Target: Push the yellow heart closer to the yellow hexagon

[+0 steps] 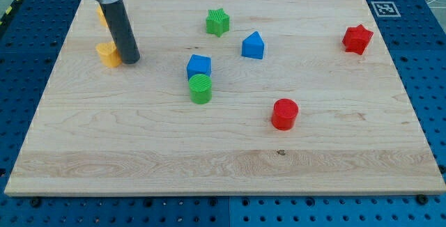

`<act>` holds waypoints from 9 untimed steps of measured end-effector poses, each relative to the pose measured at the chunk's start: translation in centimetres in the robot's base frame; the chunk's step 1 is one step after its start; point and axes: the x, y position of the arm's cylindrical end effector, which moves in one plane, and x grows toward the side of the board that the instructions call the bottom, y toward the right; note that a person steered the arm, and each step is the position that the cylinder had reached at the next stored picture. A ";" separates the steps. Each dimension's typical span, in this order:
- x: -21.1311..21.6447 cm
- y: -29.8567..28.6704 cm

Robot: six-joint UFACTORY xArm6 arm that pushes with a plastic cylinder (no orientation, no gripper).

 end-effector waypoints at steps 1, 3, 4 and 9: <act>5.9 -0.5; 6.3 -4.5; 2.1 -3.8; -7.1 -3.7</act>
